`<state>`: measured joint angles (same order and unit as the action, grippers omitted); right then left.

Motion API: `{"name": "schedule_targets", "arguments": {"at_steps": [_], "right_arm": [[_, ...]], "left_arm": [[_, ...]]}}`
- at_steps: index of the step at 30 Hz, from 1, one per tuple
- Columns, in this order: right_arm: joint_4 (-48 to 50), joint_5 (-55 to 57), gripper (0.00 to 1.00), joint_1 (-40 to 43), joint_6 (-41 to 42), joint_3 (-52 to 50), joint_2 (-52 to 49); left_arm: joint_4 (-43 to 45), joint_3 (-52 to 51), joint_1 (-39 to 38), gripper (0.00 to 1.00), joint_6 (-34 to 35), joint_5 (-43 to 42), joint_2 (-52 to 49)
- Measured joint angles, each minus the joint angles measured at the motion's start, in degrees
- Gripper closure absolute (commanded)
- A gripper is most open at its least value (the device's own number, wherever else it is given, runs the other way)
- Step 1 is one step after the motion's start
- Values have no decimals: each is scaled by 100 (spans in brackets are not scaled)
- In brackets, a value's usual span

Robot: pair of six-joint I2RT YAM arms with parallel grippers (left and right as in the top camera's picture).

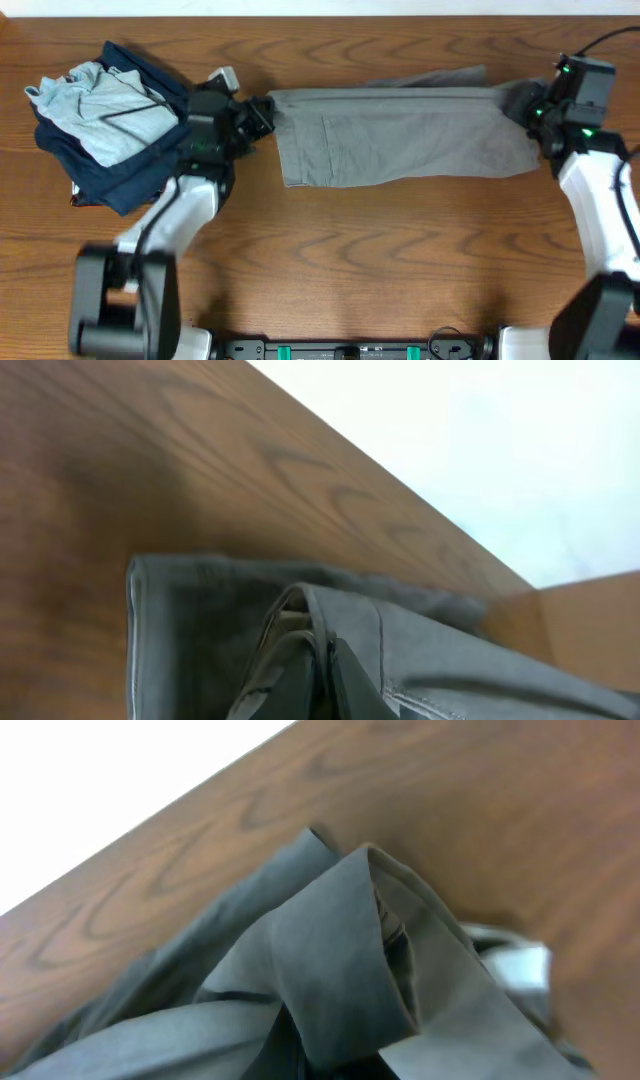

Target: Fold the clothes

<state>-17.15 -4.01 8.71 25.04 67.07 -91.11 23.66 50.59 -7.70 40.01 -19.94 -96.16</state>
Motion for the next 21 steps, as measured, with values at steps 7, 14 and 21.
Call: {"name": "schedule_targets", "arguments": {"at_steps": [7, 14, 21], "right_arm": [[1510, 125, 1, -212, 168, 26, -872], [986, 37, 1, -225, 149, 42, -1257], [-564, 39, 1, -225, -229, 61, -1257]], "left_arm": [[605, 743, 66, 46, -31, 203, -1261], [-240, 1165, 280, 25, -94, -31, -1600], [-1622, 1180, 262, 18, -127, -162, -1602]]}}
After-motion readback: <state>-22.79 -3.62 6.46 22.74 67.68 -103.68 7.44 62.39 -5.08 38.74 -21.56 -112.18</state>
